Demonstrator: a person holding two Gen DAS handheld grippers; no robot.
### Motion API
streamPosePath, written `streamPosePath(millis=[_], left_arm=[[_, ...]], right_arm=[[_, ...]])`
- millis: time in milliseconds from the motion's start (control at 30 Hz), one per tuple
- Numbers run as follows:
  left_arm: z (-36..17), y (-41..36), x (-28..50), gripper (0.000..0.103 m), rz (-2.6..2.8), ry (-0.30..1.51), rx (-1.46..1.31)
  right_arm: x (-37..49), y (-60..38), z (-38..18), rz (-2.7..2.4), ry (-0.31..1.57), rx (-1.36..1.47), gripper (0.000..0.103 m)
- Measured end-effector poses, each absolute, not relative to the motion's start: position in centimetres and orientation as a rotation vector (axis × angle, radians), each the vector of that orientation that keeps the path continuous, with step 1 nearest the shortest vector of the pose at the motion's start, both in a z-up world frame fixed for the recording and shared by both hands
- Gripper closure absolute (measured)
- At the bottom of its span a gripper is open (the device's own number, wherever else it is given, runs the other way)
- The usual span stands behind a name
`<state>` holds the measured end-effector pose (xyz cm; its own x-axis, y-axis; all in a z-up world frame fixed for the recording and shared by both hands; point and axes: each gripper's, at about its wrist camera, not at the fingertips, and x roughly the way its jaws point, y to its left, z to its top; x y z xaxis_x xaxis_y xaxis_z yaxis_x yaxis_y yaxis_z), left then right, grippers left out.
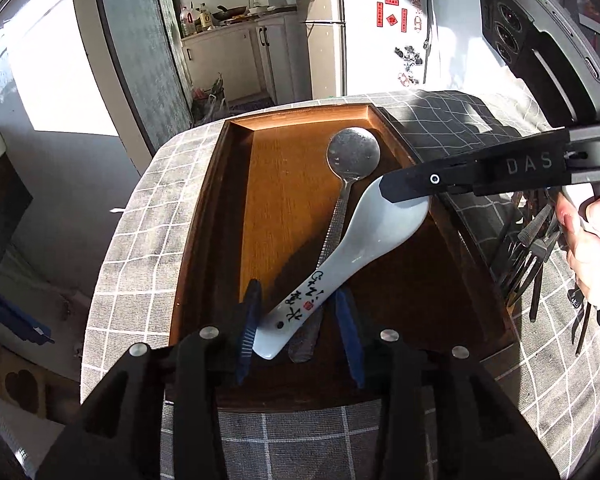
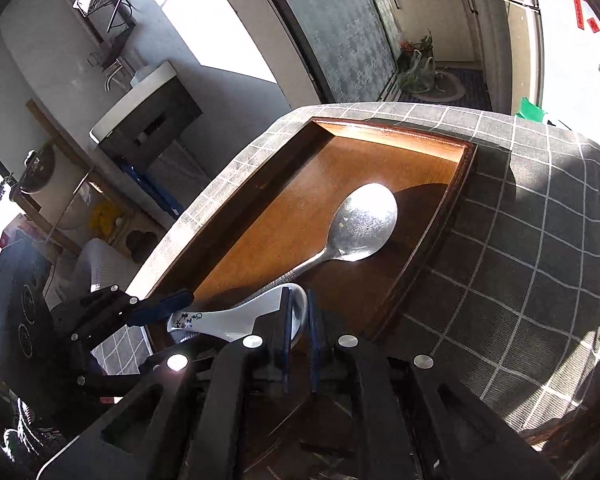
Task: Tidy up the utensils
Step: 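Lower the white spoon into the tray beside the dark spoon, release, then grasp a gold-tipped wooden chopstick from the pile with the left tool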
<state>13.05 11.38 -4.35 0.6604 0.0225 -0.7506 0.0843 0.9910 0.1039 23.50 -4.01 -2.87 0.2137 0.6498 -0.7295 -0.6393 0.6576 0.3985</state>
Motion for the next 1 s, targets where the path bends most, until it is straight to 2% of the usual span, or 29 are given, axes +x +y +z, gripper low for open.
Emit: streamPosePath(millis=[100,200,233,267,333,367,400,433,467,633,933,1000], left_arm=[[-4.3,11.4,13.0,0.061,-0.032,0.850,0.136],[-4.4,11.4,13.0,0.061,-0.027,0.851,0.136],[-4.4,11.4,13.0,0.061,-0.026,0.851,0.137],[-4.4,11.3,13.0,0.061,-0.023,0.852,0.138],[-4.4,11.3,13.0,0.061,-0.019,0.853,0.137],[-4.4,11.2,13.0,0.060,-0.017,0.854,0.137],[-4.4,11.2,13.0,0.058,-0.015,0.855,0.136],[-4.3,11.2,12.9,0.046,-0.017,0.854,0.133],[-4.2,11.2,12.7,0.041,-0.020,0.844,0.128],[-2.4,10.2,10.4,0.020,-0.058,0.763,0.125],[-1.1,1.4,7.6,0.015,-0.341,0.703,0.159],[-1.9,-1.3,7.4,0.015,-0.409,0.721,0.184]], right_arm=[[23.3,-3.9,-3.2,0.872,1.028,0.010,0.092],[22.9,-3.6,-3.2,0.877,1.022,0.003,0.084],[22.6,-3.7,-3.0,0.889,1.012,0.007,0.075],[22.3,-3.8,-2.7,0.889,0.999,0.007,0.060],[21.7,-4.4,-1.8,0.890,0.969,0.020,0.038],[21.4,-4.8,-1.3,0.892,0.954,0.021,0.034],[21.2,-5.3,-0.8,0.897,0.943,0.023,0.034],[20.9,-6.1,-0.2,0.902,0.932,0.032,0.033],[20.7,-7.2,0.5,0.903,0.918,0.045,0.031],[19.9,-15.3,2.7,0.818,0.882,0.096,0.027],[14.1,-30.2,0.8,0.531,0.881,0.141,0.027],[12.8,-31.8,0.0,0.498,0.897,0.153,0.033]])
